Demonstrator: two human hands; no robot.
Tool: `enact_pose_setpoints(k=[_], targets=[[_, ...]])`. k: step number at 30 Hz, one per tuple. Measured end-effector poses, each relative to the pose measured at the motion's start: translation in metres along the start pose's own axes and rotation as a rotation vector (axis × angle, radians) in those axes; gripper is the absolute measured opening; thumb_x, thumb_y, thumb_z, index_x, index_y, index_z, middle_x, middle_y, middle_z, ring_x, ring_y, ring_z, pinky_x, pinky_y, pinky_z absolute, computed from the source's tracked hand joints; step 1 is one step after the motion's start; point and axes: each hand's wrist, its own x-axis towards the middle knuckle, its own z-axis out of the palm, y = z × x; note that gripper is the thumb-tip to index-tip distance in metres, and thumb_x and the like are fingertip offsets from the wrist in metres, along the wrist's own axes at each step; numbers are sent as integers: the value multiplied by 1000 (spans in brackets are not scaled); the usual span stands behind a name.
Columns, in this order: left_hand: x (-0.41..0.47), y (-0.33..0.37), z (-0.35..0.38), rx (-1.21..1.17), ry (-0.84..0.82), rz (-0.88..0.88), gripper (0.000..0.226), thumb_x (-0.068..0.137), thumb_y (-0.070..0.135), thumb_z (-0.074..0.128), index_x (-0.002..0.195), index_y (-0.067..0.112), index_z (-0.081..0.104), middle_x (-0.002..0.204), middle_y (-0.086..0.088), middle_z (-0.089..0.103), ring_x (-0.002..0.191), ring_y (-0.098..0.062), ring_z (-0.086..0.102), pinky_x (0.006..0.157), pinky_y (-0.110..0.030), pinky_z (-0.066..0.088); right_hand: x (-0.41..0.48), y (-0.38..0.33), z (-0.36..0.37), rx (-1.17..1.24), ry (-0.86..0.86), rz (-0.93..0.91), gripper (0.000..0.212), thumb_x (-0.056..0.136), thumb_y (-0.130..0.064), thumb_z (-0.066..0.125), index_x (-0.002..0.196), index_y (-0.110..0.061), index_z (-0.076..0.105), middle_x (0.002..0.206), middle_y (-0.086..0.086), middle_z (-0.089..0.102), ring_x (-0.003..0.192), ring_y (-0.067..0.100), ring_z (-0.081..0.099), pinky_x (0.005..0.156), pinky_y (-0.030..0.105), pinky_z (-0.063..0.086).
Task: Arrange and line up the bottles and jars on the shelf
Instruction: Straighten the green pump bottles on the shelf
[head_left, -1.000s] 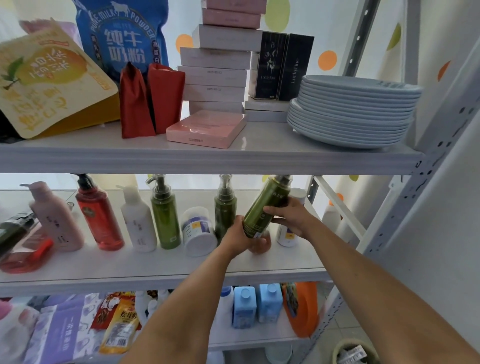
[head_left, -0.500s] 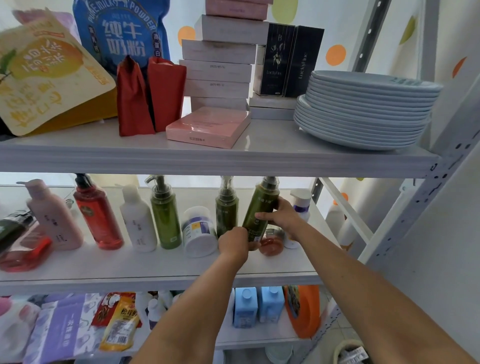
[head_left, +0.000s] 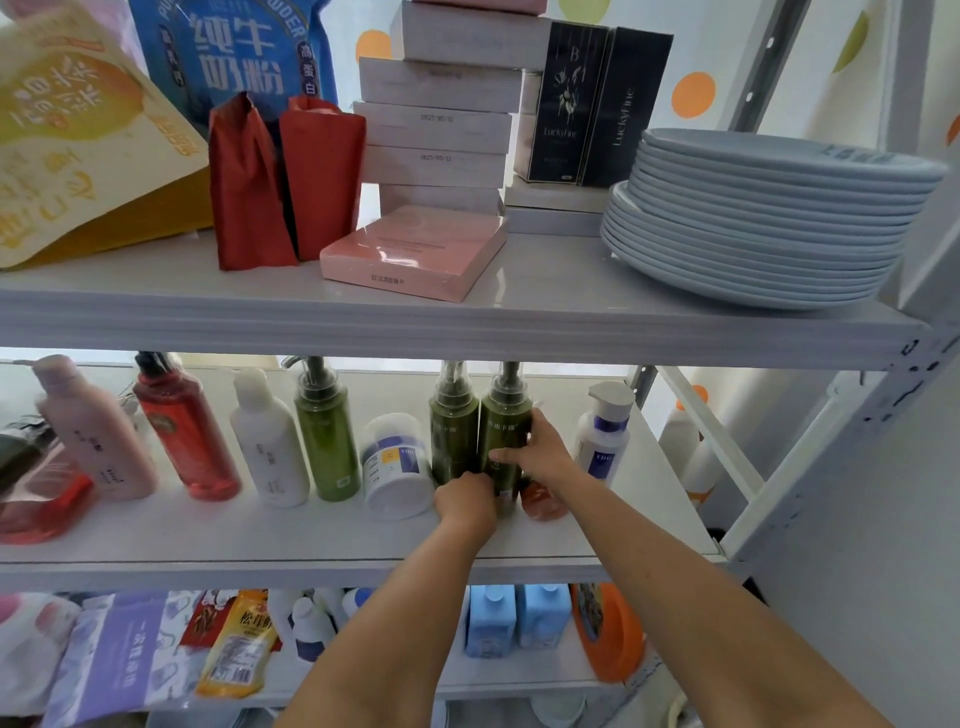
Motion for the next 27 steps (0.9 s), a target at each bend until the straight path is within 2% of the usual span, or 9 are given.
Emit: enact_pose_setpoints(k=[4,10,17,22,24,27], targets=[[0,0,3,9,9,11,21,96,11,47,112,10,61,114,-7,65,106,-23,63,85,-30,48,0,1,4,-18,-10,0,63,77,-8,74,129,-10,40,132,7,53,123,25,49,102,35,40],[3,0,6,34,5,16,23,95,10,48,114,11,60,117,-7,64,108,-24,62,85,-31,48,3,3,5,-2,8,7,61,76,-7,75,126,-10,40,131,9,54,123,26,50,104,40,42],[0,-1,11,73,7,27,21,95,12,50,113,10,60,114,-7,65,105,-23,63,85,-30,48,-6,5,5,-5,-12,-16,61,82,-8,69,132,-8,34,137,10,48,128,27,45,103,34,39],[-7,-13,9,59,-6,37,21,94,11,51,114,10,59,112,-9,65,102,-24,63,80,-30,50,-15,1,6,61,4,-10,58,83,-3,67,131,-7,35,135,11,50,126,26,46,90,26,38],[-10,-22,8,52,5,62,22,94,12,52,115,12,58,111,-8,63,100,-24,63,76,-32,50,-15,0,8,91,16,-3,57,84,-3,66,131,-8,35,135,10,50,126,27,47,91,27,39],[-15,-39,8,-1,32,98,24,96,16,51,119,17,55,115,-8,63,104,-26,62,86,-38,54,-12,-2,11,96,23,14,56,85,-5,66,131,-11,34,134,10,51,125,28,48,96,33,42]])
